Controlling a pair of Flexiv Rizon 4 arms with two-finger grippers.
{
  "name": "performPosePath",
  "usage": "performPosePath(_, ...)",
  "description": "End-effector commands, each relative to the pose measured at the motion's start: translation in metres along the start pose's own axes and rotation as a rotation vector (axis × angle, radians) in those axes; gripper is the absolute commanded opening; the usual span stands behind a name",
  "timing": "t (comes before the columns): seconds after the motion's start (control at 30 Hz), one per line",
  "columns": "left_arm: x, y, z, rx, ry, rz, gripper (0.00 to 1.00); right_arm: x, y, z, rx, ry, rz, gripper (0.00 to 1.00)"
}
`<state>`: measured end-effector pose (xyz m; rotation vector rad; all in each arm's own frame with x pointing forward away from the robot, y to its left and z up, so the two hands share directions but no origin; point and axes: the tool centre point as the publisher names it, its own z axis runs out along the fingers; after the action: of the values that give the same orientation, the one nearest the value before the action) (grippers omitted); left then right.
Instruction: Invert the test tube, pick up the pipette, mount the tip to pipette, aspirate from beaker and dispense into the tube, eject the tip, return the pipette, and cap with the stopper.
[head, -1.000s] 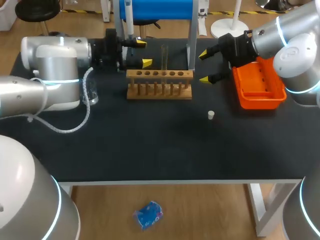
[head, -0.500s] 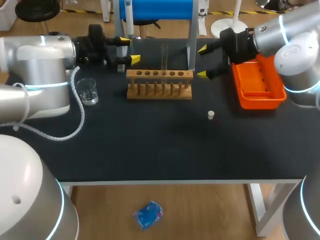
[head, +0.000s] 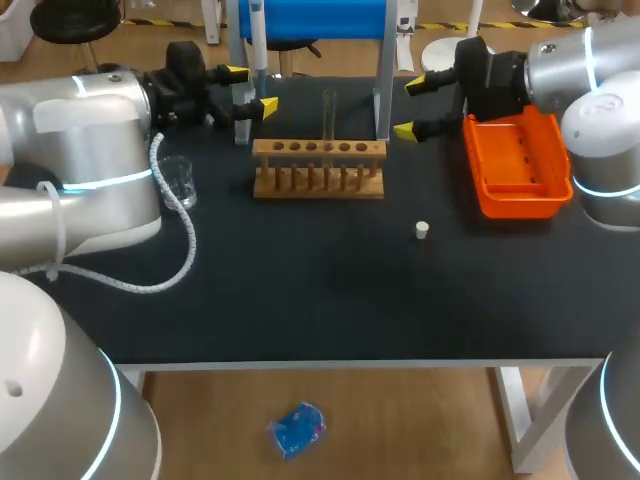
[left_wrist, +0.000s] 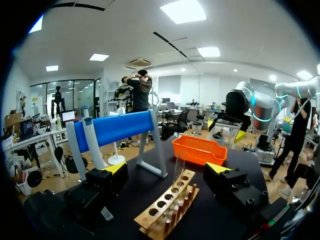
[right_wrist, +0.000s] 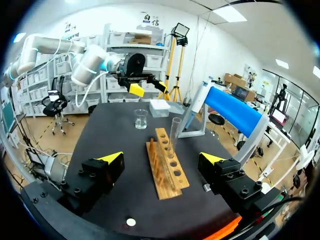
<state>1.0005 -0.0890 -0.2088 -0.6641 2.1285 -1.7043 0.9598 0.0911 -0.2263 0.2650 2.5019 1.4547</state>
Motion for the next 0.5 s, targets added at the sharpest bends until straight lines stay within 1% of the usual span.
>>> performPosePath(0.03, 0.0030, 0.0011, 0.0009, 0.008, -0.090, 0.001, 1.00, 0.0022, -0.0005, -0.0033, 0.000, -0.002, 0.000, 1.00)
performPosePath(0.37, 0.0030, 0.0011, 0.0009, 0.008, -0.090, 0.001, 1.00, 0.0022, -0.0005, -0.0033, 0.000, -0.002, 0.000, 1.00)
performPosePath(0.43, 0.0029, 0.0004, 0.0038, 0.008, -0.107, -0.011, 1.00, 0.0045, 0.0011, 0.0002, 0.003, 0.000, 0.003, 1.00)
performPosePath(0.47, 0.0020, -0.0004, 0.0058, -0.007, -0.142, -0.008, 1.00, 0.0061, 0.0013, 0.0020, -0.003, 0.003, 0.019, 1.00)
performPosePath(0.5, 0.0015, -0.0010, 0.0063, -0.006, -0.145, -0.012, 1.00, 0.0066, 0.0014, 0.0024, -0.009, 0.001, 0.028, 1.00)
